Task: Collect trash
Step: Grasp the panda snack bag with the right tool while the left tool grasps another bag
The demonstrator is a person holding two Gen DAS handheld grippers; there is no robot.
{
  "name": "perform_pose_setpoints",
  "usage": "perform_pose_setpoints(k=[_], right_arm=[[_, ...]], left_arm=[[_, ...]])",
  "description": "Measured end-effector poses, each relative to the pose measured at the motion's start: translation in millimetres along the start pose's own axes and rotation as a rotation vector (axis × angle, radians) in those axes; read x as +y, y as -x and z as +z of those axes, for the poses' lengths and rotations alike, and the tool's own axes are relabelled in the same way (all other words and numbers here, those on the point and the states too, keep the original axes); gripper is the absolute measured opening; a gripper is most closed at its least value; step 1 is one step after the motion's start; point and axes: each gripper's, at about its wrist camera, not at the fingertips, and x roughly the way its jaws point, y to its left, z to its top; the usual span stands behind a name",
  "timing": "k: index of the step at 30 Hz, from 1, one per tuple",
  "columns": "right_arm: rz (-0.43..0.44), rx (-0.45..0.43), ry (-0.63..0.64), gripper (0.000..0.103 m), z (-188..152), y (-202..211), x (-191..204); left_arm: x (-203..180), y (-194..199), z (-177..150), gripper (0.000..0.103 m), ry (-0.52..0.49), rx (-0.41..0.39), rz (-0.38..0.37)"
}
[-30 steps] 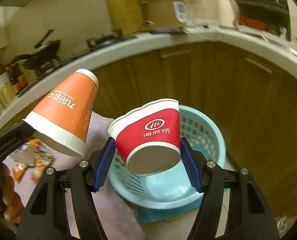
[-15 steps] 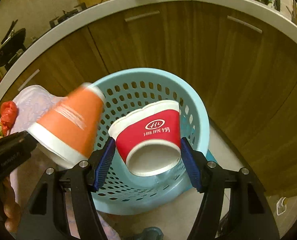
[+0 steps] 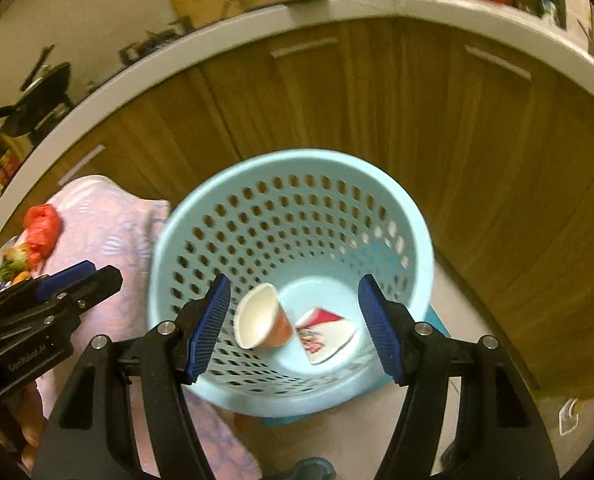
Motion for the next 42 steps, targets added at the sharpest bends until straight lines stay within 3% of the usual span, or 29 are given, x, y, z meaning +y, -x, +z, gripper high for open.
perform_pose_setpoints(k=[6, 13, 19, 28, 31, 35, 42], right_arm=[[0.077, -0.057, 0.080, 0.063, -5, 26, 47], [0.178, -0.069, 0.173, 0.063, -21, 38, 112], [0.248, -0.031, 0.265, 0.056, -42, 34, 168], [0.321, 0.067, 0.353, 0.056, -75, 18, 226], [0.319, 0.091, 0.360, 0.056, -81, 12, 238], [0.295, 0.116, 0.358, 0.056, -86, 4, 249], [0.244, 0.143, 0.358, 0.065, -85, -8, 262]], left_arm=[[25, 61, -14, 0.050, 0.046, -0.125, 0.027], [79, 130, -45, 0.050, 0.128, -0.247, 0.167], [142, 173, -73, 0.053, 0.243, -0.288, 0.275], [215, 185, -117, 0.057, 0.390, -0.240, 0.360], [227, 173, -129, 0.067, 0.400, -0.179, 0.329], [233, 153, -134, 0.068, 0.386, -0.105, 0.259], [234, 133, -128, 0.070, 0.391, -0.065, 0.244]])
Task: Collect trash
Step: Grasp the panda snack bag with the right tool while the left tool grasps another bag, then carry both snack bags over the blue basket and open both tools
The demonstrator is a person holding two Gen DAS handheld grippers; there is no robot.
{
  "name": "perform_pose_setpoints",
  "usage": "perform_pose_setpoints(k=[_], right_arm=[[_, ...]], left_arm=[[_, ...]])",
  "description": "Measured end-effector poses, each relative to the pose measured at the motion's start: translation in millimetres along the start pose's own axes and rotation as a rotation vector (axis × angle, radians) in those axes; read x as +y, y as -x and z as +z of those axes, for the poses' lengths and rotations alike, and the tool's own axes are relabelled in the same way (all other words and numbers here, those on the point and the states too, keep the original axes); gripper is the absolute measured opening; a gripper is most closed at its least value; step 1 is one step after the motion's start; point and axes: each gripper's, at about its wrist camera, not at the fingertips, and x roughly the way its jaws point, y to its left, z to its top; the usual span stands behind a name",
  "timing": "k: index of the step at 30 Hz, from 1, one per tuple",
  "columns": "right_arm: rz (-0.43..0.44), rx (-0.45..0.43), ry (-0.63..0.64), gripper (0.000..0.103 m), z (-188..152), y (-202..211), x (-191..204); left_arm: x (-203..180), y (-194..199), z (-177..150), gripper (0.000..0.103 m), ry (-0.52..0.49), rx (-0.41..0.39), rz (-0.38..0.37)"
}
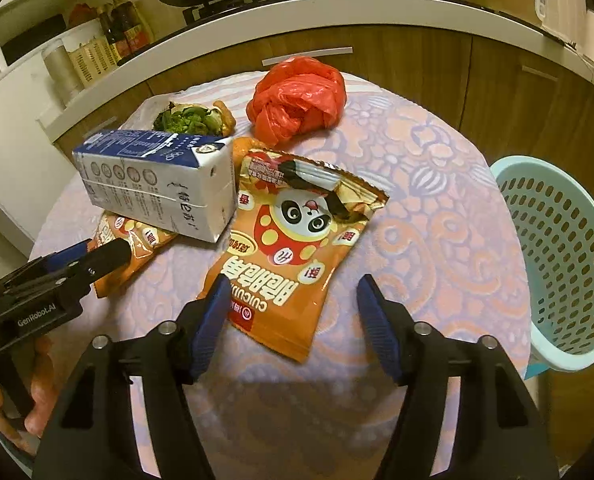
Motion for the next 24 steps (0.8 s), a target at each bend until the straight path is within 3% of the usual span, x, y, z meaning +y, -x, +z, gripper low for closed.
perform_pose_setpoints(k=[4, 6, 8, 9, 12, 14, 16, 24], right_arm=[[-0.020, 0.003, 0.008, 0.071, 4, -5, 7], [-0.053, 0.000, 0.022, 0.070, 5, -8, 12], [-0.102, -0.008, 0.048, 0.056, 6, -8, 18], [-0.113, -0.014, 0.052, 0.043, 5, -7, 18], [-0.102, -0.028, 0.038, 0.019, 5, -4, 15], [-0.074, -0.036, 0.014, 0.011, 5, -1, 9], [-0.053, -0.047, 0.001, 0.005, 6, 2, 5], [-0.065, -0.098, -0.014, 0.004, 7, 26, -6]], left_arm=[[-6, -2, -1, 0.066, -0.015, -0.004, 0.021], [-7, -1, -3, 0.053, -0.013, -0.010, 0.033], [-7, 0, -3, 0.033, -0.012, -0.015, 0.041], [-6, 0, -3, 0.025, -0.013, -0.019, 0.051], [-2, 4, -4, 0.008, -0.002, -0.030, 0.064], [1, 6, -4, 0.001, 0.012, -0.033, 0.050], [3, 11, -5, 0.001, 0.025, -0.041, 0.027], [-4, 41, -16, 0.000, -0.016, -0.060, -0.079]])
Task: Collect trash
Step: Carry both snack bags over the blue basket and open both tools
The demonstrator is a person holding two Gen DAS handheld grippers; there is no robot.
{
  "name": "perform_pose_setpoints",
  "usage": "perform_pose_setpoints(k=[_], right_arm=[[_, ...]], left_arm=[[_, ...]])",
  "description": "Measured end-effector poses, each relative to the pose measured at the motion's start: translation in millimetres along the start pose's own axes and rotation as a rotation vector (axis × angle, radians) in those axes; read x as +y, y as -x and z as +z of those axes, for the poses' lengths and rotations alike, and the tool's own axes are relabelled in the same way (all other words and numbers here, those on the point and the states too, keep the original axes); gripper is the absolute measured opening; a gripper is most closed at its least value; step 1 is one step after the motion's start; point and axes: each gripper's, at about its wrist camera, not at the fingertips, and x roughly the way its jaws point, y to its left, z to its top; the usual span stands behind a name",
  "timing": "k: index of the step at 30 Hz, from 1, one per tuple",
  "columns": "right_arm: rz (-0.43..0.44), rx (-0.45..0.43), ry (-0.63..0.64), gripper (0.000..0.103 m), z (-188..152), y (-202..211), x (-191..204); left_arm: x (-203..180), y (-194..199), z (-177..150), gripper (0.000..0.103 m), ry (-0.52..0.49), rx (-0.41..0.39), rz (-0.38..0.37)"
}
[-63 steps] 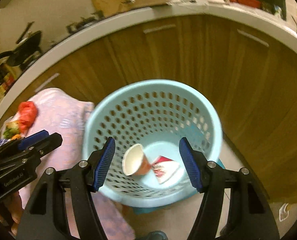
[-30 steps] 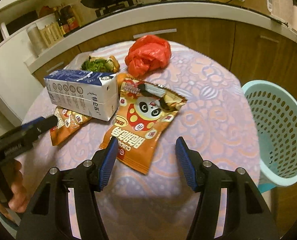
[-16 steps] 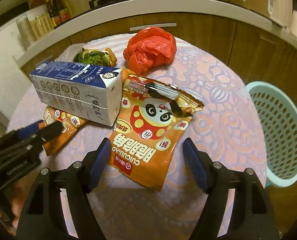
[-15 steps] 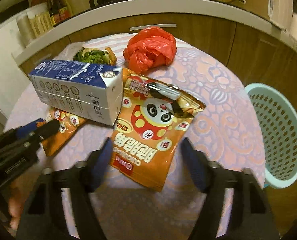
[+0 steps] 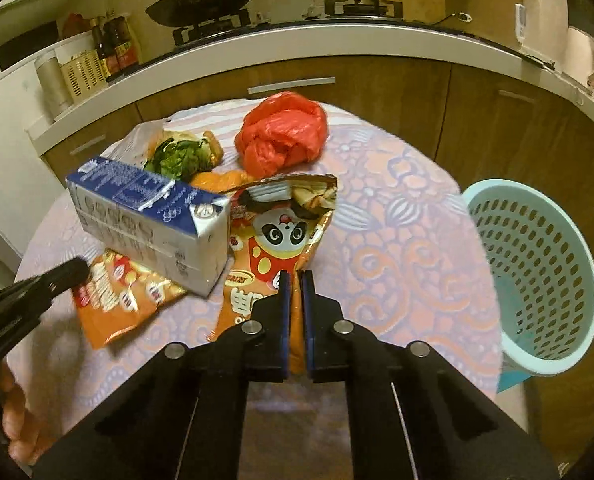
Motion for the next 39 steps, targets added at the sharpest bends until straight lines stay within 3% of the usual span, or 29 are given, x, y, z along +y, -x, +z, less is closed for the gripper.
perform_pose_setpoints(k=[12, 19, 27, 39], right_arm=[[-0.015, -0.001, -0.034, 0.004, -6, 4, -21], [-0.035, -0.062, -0.015, 0.004, -6, 28, -26], [-0.047, -0.147, -0.058, 0.004, 3, 68, -51], [-0.123, -0.217, -0.167, 0.004, 9, 102, -117]], left_arm=[[-2, 9, -16, 0.000, -0.053, 0.042, 0.005], [-9, 30, -26, 0.000, -0.044, 0.011, -0.101], [-44, 58, -6, 0.000, -0.079, -0.093, -0.202], [-132, 49, 45, 0.000, -0.189, -0.171, -0.298]])
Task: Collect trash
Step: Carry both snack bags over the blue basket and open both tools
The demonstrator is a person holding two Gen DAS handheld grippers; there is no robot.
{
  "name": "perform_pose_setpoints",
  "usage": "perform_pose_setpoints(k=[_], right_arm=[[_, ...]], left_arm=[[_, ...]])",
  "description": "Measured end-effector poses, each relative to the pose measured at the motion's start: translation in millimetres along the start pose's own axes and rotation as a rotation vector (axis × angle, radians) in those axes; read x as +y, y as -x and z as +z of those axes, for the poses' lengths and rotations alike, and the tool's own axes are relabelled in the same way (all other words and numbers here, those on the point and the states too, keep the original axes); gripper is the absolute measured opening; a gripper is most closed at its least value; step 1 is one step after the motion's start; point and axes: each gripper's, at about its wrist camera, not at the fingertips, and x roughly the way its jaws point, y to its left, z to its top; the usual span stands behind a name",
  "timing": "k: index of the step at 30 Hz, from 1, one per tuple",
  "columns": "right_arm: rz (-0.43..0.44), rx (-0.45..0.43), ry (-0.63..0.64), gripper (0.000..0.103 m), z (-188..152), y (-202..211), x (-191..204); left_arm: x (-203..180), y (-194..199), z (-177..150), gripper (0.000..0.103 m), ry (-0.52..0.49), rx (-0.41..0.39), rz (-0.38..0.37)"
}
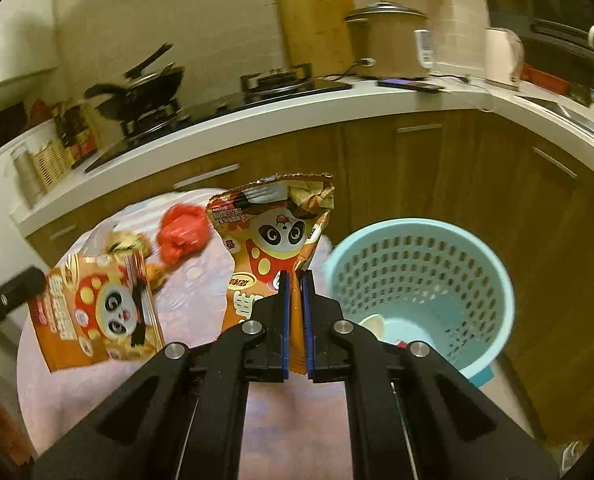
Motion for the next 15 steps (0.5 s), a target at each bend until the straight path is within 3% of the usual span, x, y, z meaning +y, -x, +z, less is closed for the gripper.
perform_pose_setpoints(k=[8, 15], right_arm=[[-0.088, 0.015, -0.081, 0.004, 6, -13, -60], [-0.163, 0.068, -0.134, 0.004, -1, -39, -104]], left_arm=[[-56, -79, 26, 0.000, -0.057, 0.034, -0.082], [-86, -153, 22, 0.000, -0.081, 0.121, -0.128]])
